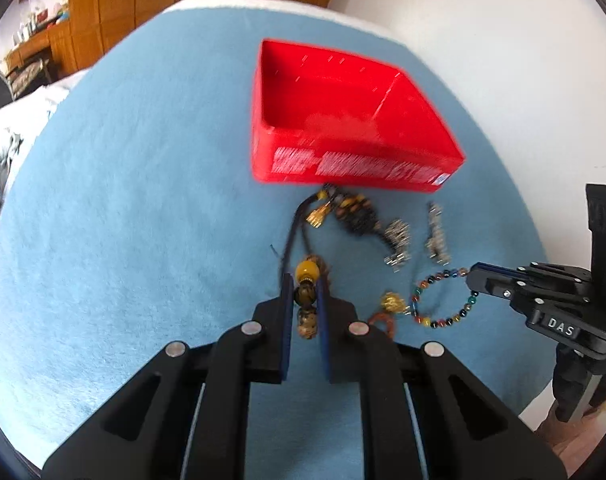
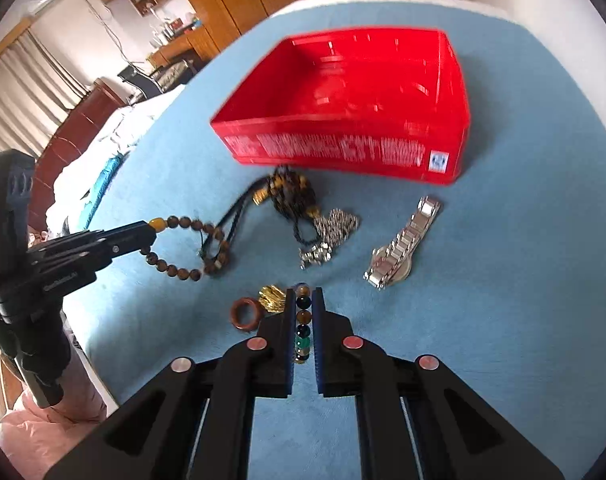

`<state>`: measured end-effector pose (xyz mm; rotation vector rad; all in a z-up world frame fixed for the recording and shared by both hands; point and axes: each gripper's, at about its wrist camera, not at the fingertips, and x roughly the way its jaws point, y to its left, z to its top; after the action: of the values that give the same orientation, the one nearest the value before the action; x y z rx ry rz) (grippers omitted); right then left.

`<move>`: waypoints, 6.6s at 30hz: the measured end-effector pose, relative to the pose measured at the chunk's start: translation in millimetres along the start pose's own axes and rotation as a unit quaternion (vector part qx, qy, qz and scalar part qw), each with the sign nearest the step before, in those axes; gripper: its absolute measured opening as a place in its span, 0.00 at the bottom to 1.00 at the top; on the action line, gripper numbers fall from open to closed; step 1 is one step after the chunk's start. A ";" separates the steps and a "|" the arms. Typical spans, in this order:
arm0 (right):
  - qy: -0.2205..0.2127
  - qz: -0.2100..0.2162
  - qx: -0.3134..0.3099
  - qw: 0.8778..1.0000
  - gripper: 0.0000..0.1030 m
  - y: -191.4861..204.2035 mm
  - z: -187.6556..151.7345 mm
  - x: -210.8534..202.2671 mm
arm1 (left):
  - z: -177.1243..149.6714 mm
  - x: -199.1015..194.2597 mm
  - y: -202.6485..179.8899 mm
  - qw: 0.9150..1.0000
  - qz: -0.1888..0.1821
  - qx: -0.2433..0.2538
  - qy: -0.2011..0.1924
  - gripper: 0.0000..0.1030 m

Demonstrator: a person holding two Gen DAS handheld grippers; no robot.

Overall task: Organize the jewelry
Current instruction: 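Lower the wooden bracelet into the red tin while the right tool drops the multicolour bracelet there, then grasp the brown wooden ring with the left tool while the right grasps the gold pendant, then carry the wooden ring into the red tin and open while the right tool releases the pendant there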

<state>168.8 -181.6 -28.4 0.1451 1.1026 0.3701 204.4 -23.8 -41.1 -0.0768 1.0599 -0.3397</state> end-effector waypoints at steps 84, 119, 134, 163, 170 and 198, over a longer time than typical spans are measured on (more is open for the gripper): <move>0.008 -0.039 0.086 0.995 0.19 -64.1 28.5 14.1 | 33.8 45.0 -1.7 0.998 0.044 0.008 0.032 0.23; 0.053 -0.002 0.075 0.996 0.25 -34.6 -26.1 27.5 | -23.4 104.1 -74.3 0.995 0.012 0.035 0.094 0.27; 0.084 0.022 0.025 0.996 0.25 3.4 4.3 70.4 | -8.0 67.5 -18.6 0.998 0.033 -0.021 0.051 0.27; 0.106 -0.032 -0.037 0.993 0.21 36.0 11.5 89.9 | -4.9 55.4 5.6 0.998 0.012 -0.035 0.048 0.27; 0.085 -0.014 -0.020 0.996 0.21 24.6 12.2 66.1 | -1.8 48.5 0.6 0.999 0.011 -0.031 0.040 0.27; -0.028 -0.028 0.019 0.999 0.21 -3.8 68.8 -24.6 | 63.5 20.2 -44.3 0.999 0.047 0.024 -0.006 0.27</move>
<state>221.1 -189.4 22.1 0.1561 1.0569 0.2933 257.8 -78.4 -17.0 0.0146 1.0395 -0.2795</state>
